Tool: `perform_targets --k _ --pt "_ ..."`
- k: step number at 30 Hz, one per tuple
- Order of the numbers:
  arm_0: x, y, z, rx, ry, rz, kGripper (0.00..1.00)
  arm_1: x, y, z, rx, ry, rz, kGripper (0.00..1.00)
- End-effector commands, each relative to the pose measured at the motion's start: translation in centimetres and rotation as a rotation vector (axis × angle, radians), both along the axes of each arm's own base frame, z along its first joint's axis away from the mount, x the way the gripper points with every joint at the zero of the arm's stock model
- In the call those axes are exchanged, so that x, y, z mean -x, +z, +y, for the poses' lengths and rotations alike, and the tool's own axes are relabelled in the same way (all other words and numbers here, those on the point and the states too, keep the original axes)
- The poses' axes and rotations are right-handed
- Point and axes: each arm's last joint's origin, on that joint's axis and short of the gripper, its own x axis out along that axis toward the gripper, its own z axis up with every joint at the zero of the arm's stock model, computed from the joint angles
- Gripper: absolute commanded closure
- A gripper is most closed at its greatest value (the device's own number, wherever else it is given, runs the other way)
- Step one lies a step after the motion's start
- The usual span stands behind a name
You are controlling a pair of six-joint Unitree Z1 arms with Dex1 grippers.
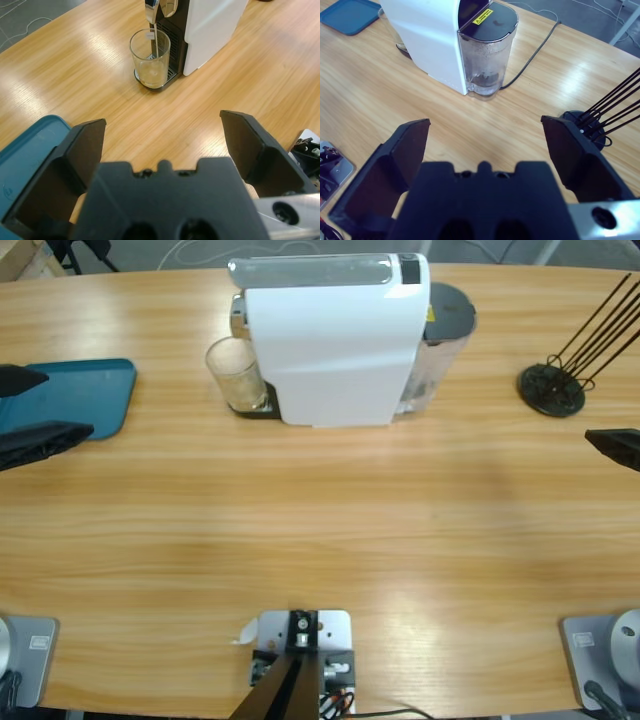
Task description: Pour coffee
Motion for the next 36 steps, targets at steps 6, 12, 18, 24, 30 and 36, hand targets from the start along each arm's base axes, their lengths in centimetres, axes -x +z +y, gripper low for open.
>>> perform_targets --k 6,12,18,24,30,36 --pt "0.09 -1.47 0.19 -0.003 0.016 0.031 0.000 0.22 -0.98 -0.02 0.004 0.015 0.020 0.000" --pt "0.11 -1.48 0.20 0.000 0.016 0.025 0.000 0.10 -1.02 0.08 0.006 0.017 0.026 0.000" --pt "0.26 -1.47 0.32 0.007 0.015 0.015 0.000 -0.08 -1.03 0.22 0.004 0.013 0.040 0.000" --pt "0.24 -1.68 0.29 0.009 0.015 0.016 0.000 0.03 -1.01 0.16 -0.002 0.015 0.039 0.000" --pt "0.24 -1.68 0.29 0.009 0.015 0.016 0.000 0.09 -0.97 0.07 -0.007 0.006 0.036 0.000" --pt "0.27 -1.71 0.32 0.010 0.018 0.016 0.000 0.07 -1.01 0.11 -0.006 0.009 0.041 0.000"
